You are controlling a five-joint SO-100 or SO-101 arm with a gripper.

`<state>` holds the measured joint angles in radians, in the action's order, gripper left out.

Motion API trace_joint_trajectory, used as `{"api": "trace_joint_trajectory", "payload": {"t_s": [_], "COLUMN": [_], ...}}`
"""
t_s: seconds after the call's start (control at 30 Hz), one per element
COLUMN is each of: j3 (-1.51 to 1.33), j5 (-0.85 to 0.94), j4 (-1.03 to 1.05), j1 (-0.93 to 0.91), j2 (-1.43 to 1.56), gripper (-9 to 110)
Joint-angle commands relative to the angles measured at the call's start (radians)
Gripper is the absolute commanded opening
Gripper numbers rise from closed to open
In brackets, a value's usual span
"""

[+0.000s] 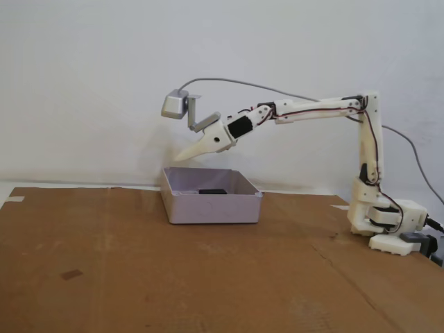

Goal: Grasp a block and put it in the box.

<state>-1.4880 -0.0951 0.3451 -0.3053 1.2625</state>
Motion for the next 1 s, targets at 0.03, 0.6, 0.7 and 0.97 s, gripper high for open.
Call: {"api": "trace_joint_trajectory", "payload": {"t_s": [0.03, 0.6, 0.7, 0.97], "j3": [0.135, 0.120, 0.117, -0.069], "j5": [0.009, 0.008, 0.008, 0.003], "j4": [-0.035, -0.035, -0.035, 0.006], "j1": [0.049, 0.109, 0.114, 0.115], "j2": [0.183, 0.267, 0.310, 0.497], "gripper": [0, 0, 0, 0]}}
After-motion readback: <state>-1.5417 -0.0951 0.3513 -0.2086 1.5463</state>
